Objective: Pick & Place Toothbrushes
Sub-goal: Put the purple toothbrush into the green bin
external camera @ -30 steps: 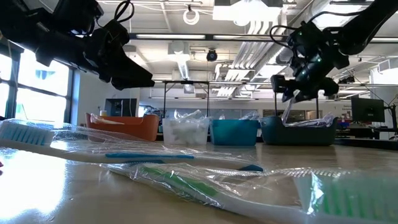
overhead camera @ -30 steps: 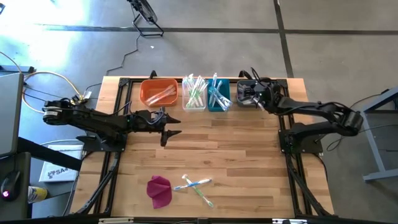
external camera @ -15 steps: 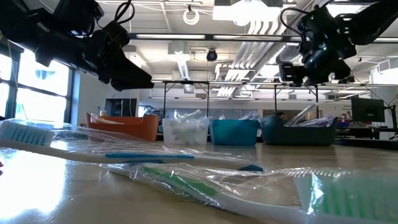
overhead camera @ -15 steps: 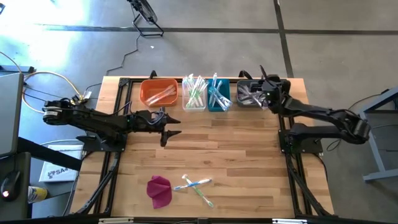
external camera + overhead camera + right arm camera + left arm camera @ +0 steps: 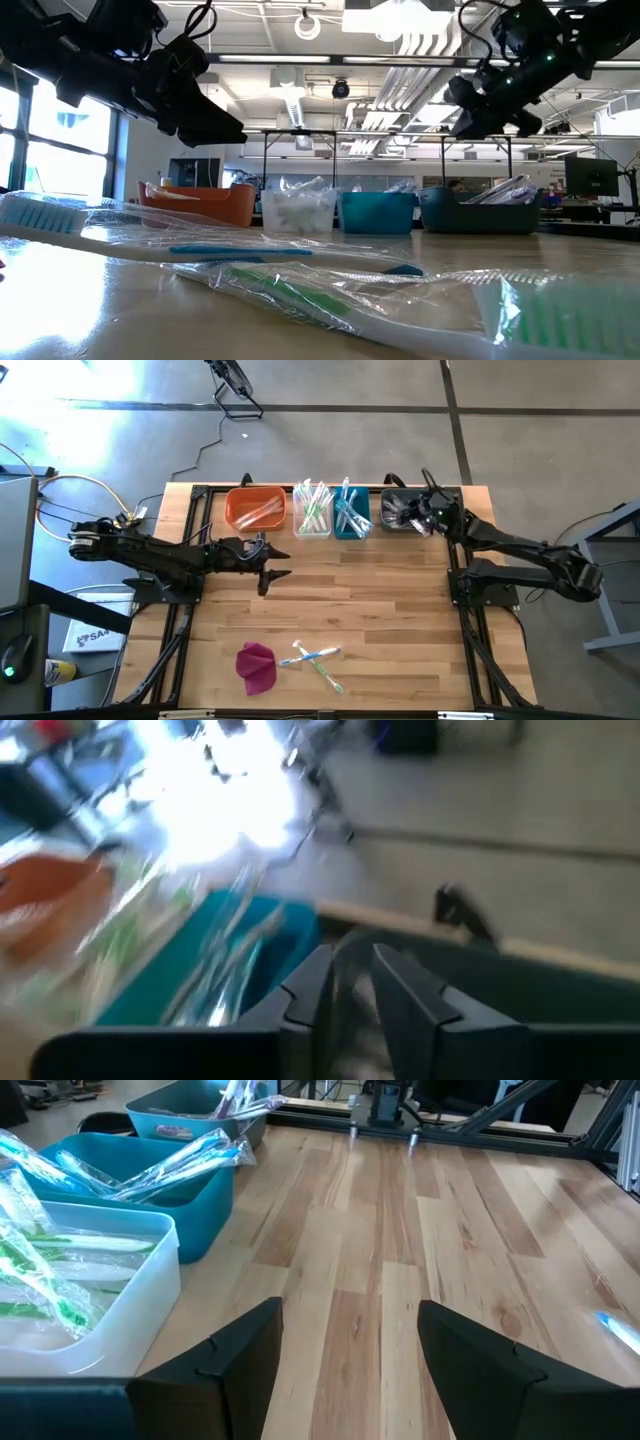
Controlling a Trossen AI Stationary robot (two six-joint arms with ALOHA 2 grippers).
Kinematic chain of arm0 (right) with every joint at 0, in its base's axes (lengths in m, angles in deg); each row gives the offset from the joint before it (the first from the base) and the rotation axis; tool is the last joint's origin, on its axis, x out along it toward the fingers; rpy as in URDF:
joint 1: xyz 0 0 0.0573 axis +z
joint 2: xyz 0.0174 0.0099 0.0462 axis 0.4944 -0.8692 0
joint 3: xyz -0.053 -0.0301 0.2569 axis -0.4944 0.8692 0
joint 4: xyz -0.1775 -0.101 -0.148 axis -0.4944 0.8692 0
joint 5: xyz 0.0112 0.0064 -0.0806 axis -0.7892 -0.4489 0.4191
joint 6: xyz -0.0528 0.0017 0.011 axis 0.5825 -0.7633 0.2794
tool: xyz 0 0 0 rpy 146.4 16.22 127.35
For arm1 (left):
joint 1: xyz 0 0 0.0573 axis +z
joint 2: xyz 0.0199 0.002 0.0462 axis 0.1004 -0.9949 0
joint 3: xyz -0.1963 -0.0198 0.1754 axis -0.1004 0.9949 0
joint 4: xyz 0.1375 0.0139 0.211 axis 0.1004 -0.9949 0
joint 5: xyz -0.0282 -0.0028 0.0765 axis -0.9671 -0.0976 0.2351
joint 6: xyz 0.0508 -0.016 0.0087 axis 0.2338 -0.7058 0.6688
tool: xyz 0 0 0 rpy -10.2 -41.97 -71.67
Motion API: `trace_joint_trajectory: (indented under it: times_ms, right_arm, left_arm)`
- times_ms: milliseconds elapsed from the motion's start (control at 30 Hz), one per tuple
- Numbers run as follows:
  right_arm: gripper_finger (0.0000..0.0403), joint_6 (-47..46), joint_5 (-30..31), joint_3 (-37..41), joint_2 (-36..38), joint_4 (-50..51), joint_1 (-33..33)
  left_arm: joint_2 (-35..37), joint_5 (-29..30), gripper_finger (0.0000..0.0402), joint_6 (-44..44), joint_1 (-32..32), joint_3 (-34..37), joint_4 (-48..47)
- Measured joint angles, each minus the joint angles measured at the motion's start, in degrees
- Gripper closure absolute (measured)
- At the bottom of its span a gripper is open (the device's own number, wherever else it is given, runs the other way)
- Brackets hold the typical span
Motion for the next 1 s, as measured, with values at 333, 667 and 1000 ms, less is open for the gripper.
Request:
trace_joint_trajectory:
  times_ms: [333, 667, 1000]
  right_arm:
    - [0.0399, -3.1, -8.6, 0.0, -0.1, 20.3, 0.0]
    - [0.04, -5.7, -14.3, 0.0, -0.3, 32.7, 0.0]
    - [0.0401, -5.6, -5.2, 0.0, -0.3, 36.5, 0.0]
  left_arm:
    - [0.0, 0.0, 0.0174, 0.0, 0.0, 0.0, -0.1]
    - [0.0, 0.0, 0.0174, 0.0, 0.0, 0.0, -0.1]
    - [0.0, 0.2, 0.0174, 0.0, 0.0, 0.0, -0.1]
